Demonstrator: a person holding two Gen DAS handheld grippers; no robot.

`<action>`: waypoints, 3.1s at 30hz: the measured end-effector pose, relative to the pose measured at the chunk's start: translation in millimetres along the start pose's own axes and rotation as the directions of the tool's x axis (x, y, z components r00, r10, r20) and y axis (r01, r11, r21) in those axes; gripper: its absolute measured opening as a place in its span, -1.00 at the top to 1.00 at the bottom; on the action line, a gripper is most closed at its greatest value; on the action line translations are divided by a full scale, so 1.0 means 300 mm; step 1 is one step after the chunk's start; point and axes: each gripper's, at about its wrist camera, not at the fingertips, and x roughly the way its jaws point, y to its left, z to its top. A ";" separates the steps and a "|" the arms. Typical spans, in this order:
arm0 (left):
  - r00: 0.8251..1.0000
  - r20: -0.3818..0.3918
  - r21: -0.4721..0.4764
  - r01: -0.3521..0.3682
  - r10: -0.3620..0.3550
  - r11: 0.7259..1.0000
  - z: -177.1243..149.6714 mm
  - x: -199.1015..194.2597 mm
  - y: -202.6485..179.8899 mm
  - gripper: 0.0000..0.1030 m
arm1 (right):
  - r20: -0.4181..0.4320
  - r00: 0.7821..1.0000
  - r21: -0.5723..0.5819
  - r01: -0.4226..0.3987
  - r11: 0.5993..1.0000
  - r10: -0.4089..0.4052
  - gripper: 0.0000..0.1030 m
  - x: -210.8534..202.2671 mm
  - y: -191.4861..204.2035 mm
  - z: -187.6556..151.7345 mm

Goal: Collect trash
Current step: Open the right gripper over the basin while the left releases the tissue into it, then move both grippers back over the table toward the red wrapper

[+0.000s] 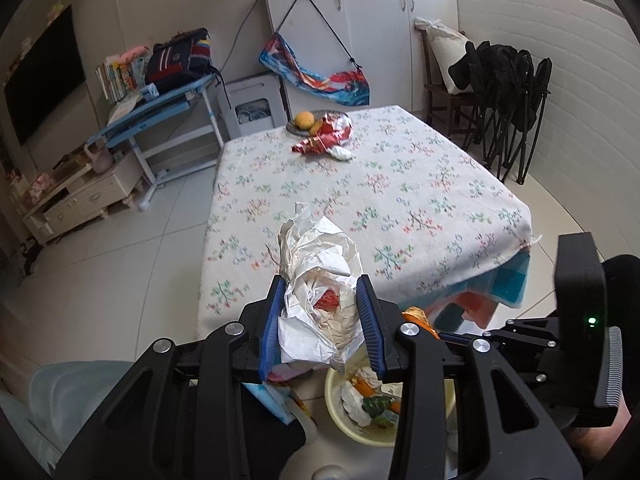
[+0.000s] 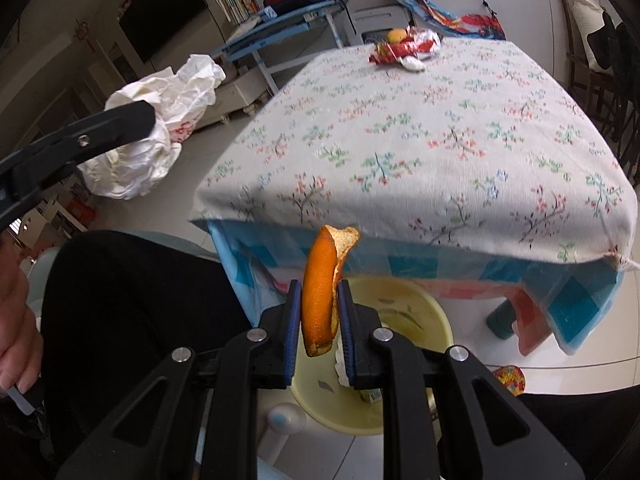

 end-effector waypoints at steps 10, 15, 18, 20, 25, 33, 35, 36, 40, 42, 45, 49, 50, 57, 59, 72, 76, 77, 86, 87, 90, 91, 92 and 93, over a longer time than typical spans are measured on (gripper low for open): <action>0.993 -0.107 -0.043 0.043 -0.048 0.998 -0.101 0.114 -0.039 0.32 | -0.093 0.994 -0.026 0.047 0.999 -0.049 0.49 0.079 0.001 -0.035; 0.988 -0.146 -0.063 0.049 -0.058 0.997 -0.138 0.161 -0.041 0.32 | -0.089 0.994 0.005 0.064 0.998 -0.063 0.44 0.075 -0.024 -0.035; 0.985 -0.160 -0.067 0.052 -0.062 0.996 -0.151 0.176 -0.042 0.32 | -0.078 0.994 0.021 0.074 0.997 -0.073 0.34 0.065 -0.034 -0.030; 0.984 -0.165 -0.066 0.053 -0.063 0.996 -0.159 0.181 -0.046 0.32 | -0.061 0.995 0.034 0.085 0.996 -0.083 0.27 0.053 -0.042 -0.026; 0.981 -0.183 -0.055 0.062 -0.071 0.997 -0.175 0.198 -0.067 0.32 | 0.012 0.995 0.084 0.101 0.991 -0.102 0.11 0.006 -0.075 -0.012; 0.966 -0.238 -0.017 0.097 -0.098 0.995 -0.214 0.232 -0.117 0.29 | 0.142 0.980 0.130 0.122 0.984 -0.140 -0.02 -0.072 -0.102 0.010; 0.958 -0.266 -0.002 0.114 -0.110 0.994 -0.227 0.247 -0.132 0.20 | 0.159 0.976 0.140 0.124 0.982 -0.146 -0.03 -0.082 -0.108 0.012; 0.954 -0.277 0.008 0.121 -0.114 0.993 -0.235 0.254 -0.142 0.17 | 0.167 0.975 0.144 0.123 0.982 -0.147 -0.04 -0.085 -0.111 0.013; 0.949 -0.294 0.029 0.127 -0.113 0.991 -0.251 0.264 -0.162 0.03 | 0.181 0.972 0.149 0.122 0.981 -0.149 -0.06 -0.096 -0.119 0.013; 0.949 -0.295 0.029 0.121 -0.107 0.992 -0.252 0.265 -0.162 -0.03 | 0.186 0.971 0.150 0.121 0.981 -0.148 -0.10 -0.099 -0.119 0.014; 0.950 -0.296 0.022 0.116 -0.104 0.993 -0.249 0.267 -0.155 -0.07 | 0.193 0.970 0.151 0.119 0.981 -0.147 -0.13 -0.096 -0.116 0.019; 0.948 -0.300 0.015 0.117 -0.107 0.993 -0.247 0.274 -0.151 -0.13 | 0.195 0.970 0.151 0.117 0.982 -0.146 -0.15 -0.097 -0.117 0.020; 0.948 -0.300 0.013 0.117 -0.108 0.993 -0.246 0.273 -0.148 -0.14 | 0.196 0.970 0.152 0.117 0.981 -0.146 -0.15 -0.098 -0.117 0.020; 0.949 -0.287 -0.046 0.119 -0.127 0.992 -0.232 0.273 -0.102 -0.17 | 0.204 0.968 0.158 0.115 0.981 -0.146 -0.16 -0.103 -0.121 0.020; 0.951 -0.279 -0.069 0.118 -0.133 0.991 -0.228 0.270 -0.078 -0.18 | 0.211 0.966 0.163 0.113 0.980 -0.147 -0.18 -0.106 -0.124 0.021; 0.980 -0.180 -0.104 0.062 -0.080 0.993 -0.178 0.217 -0.014 -0.29 | 0.227 0.962 0.156 0.116 0.981 -0.150 -0.25 -0.113 -0.123 0.021; 0.988 -0.144 -0.095 0.044 -0.057 0.994 -0.159 0.194 -0.007 -0.32 | 0.225 0.962 0.148 0.121 0.982 -0.153 -0.26 -0.111 -0.118 0.023; 0.989 -0.137 -0.094 0.039 -0.051 0.995 -0.155 0.189 -0.005 -0.33 | 0.226 0.962 0.146 0.123 0.982 -0.154 -0.26 -0.111 -0.116 0.023; 0.996 -0.089 -0.092 0.003 -0.011 0.996 -0.128 0.163 0.014 -0.41 | 0.228 0.961 0.126 0.128 0.984 -0.155 -0.29 -0.107 -0.099 0.029; 0.996 -0.085 -0.091 -0.001 -0.007 0.996 -0.124 0.163 0.017 -0.42 | 0.229 0.961 0.124 0.129 0.984 -0.155 -0.30 -0.107 -0.097 0.029; 0.997 -0.074 -0.090 -0.010 0.003 0.996 -0.118 0.160 0.021 -0.46 | 0.230 0.962 0.118 0.126 0.985 -0.150 -0.30 -0.104 -0.090 0.036; 0.997 -0.072 -0.089 -0.012 0.005 0.996 -0.115 0.162 0.021 -0.48 | 0.230 0.962 0.116 0.125 0.985 -0.149 -0.30 -0.102 -0.088 0.040; 0.998 -0.069 -0.088 -0.013 0.007 0.996 -0.111 0.165 0.022 -0.49 | 0.229 0.962 0.114 0.124 0.986 -0.147 -0.30 -0.099 -0.086 0.044; 0.998 -0.066 -0.085 -0.016 0.010 0.996 -0.105 0.169 0.025 -0.50 | 0.229 0.963 0.111 0.122 0.986 -0.145 -0.30 -0.097 -0.084 0.049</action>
